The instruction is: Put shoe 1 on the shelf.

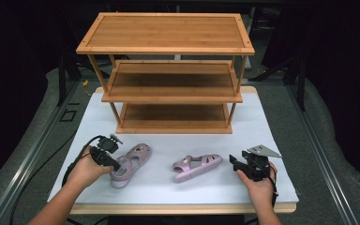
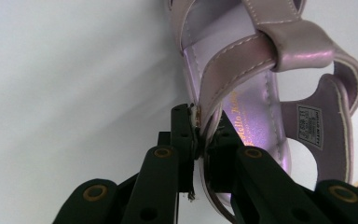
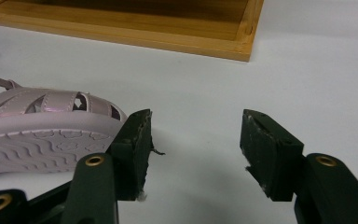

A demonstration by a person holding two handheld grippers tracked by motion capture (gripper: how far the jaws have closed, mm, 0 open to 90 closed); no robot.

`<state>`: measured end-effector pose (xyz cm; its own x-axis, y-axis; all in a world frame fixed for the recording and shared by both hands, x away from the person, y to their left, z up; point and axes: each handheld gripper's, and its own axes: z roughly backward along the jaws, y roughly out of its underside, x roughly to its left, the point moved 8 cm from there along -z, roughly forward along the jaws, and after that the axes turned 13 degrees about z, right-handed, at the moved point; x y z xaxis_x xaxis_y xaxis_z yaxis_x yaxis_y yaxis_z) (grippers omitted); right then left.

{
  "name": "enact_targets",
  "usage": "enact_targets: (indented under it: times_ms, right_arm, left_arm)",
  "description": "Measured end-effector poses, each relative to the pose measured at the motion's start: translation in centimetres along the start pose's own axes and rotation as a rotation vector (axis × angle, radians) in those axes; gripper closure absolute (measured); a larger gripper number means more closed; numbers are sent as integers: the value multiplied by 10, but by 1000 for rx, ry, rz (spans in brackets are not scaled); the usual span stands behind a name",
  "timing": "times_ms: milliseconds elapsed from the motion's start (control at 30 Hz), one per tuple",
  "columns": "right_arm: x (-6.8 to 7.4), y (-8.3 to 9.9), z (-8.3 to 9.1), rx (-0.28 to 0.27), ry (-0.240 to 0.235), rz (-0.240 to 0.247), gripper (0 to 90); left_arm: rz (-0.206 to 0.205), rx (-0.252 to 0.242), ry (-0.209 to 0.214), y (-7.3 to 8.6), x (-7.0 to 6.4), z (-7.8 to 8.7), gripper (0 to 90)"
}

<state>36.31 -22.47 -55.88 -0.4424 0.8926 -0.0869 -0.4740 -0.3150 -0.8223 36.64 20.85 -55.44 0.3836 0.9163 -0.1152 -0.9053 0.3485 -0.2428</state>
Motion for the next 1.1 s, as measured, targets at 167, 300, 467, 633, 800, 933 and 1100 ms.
enact_targets:
  times_ms: [167,300,467,633,800,933,1100]
  right_arm:
    - [-1,0,0,0,1,-4,435]
    - [-2,1,-1,1,1,-9,434]
    - [-5,1,0,-3,6,-30,433]
    - [-6,2,-5,-1,-13,-59,433]
    - [-5,3,-2,-4,-8,-57,433]
    - [-8,4,-2,-6,-6,-68,433]
    - [-8,2,0,-25,-8,-75,432]
  left_arm:
    - [33,-98,45,-4,4,12,832]
    - [58,-182,74,-7,6,20,833]
    - [110,-389,169,-3,3,31,833]
    - [195,-575,204,-4,6,38,834]
    - [280,-864,184,-8,12,66,834]
    - [326,-981,202,-9,14,82,834]
    - [345,-1053,209,-14,9,97,833]
